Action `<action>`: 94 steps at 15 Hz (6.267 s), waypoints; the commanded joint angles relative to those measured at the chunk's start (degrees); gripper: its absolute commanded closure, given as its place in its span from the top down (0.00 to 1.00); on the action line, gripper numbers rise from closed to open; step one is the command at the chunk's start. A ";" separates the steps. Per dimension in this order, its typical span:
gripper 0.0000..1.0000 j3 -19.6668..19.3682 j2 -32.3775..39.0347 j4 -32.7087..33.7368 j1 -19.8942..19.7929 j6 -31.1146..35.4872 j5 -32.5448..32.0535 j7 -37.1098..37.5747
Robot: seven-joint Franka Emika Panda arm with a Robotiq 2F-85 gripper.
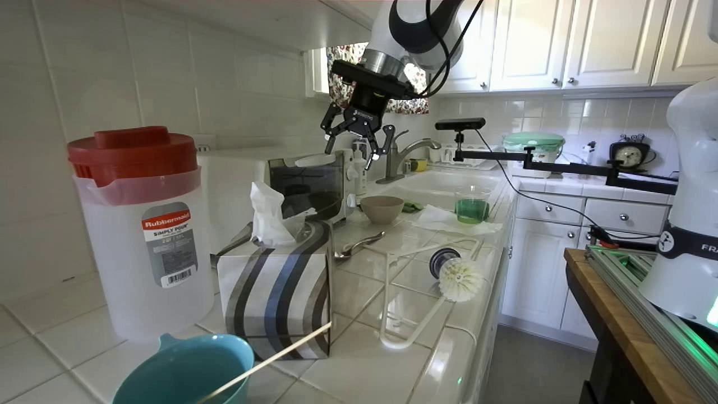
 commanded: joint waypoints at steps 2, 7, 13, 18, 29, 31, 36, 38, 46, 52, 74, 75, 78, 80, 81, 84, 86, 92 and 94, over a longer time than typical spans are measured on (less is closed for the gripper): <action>1.00 -0.30 -0.54 -0.63 -0.25 -0.26 -0.85 0.72; 1.00 -0.67 -0.47 -0.53 -0.07 0.18 -2.07 1.14; 1.00 -0.76 0.05 -0.22 0.08 0.22 -3.70 1.07; 1.00 -0.91 -0.08 -0.28 0.32 0.55 -6.39 1.54; 1.00 -1.27 -0.30 -0.63 0.53 2.52 -10.39 2.03; 1.00 -1.19 -0.13 -0.53 0.48 2.33 -9.90 1.84; 1.00 -1.27 0.48 -0.40 0.37 2.54 -9.64 1.53; 0.73 -1.30 0.72 -0.28 0.32 2.55 -9.58 1.41; 0.12 -1.09 1.10 -0.30 0.57 2.98 -9.16 1.03; 0.00 -0.50 3.14 0.21 1.23 3.24 -8.62 0.55; 0.00 5.00 2.92 2.07 1.09 -9.24 6.75 -5.40; 0.00 4.99 3.08 2.65 1.22 -11.22 6.77 -5.42; 0.00 5.07 3.87 3.93 1.51 -16.07 6.03 -5.02; 0.00 5.00 4.66 4.80 1.50 -19.28 5.82 -5.09; 0.00 4.92 4.98 5.15 1.53 -20.84 5.60 -4.97; 0.00 4.72 5.81 5.91 1.56 -24.34 5.32 -4.83; 0.00 4.58 6.44 6.61 1.56 -26.16 5.30 -4.85; 0.00 4.20 8.08 8.35 1.62 -29.56 5.14 -4.72; 0.00 4.20 8.67 8.75 1.69 -30.27 5.01 -4.74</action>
